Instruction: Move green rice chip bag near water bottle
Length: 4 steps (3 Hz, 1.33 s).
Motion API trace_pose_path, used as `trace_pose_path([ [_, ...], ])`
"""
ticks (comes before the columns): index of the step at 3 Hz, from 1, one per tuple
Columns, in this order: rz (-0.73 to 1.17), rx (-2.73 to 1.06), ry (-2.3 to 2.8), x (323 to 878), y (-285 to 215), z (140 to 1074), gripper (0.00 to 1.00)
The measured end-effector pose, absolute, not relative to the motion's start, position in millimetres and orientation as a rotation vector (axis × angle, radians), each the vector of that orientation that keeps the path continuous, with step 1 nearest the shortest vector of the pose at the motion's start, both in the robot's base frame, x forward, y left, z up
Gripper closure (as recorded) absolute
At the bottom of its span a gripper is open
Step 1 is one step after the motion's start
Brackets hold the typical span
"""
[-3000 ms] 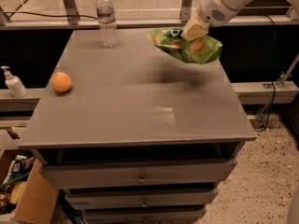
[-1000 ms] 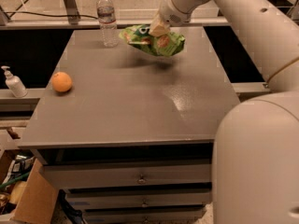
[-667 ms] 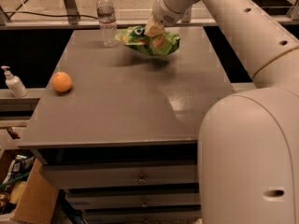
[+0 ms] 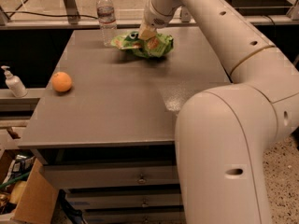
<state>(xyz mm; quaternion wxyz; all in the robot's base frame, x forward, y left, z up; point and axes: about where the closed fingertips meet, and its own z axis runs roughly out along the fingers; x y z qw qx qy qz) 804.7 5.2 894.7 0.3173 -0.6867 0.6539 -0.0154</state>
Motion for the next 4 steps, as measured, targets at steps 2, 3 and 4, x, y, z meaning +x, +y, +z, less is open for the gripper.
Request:
trace_pose_path([
  [2, 0.007, -1.825, 1.755, 812.7, 19.4, 878.3, 0.84],
  [3, 0.097, -1.750, 1.766, 806.2, 20.1, 892.1, 0.61],
  [4, 0.212, -1.658, 1.770, 796.3, 18.6, 907.3, 0.38],
])
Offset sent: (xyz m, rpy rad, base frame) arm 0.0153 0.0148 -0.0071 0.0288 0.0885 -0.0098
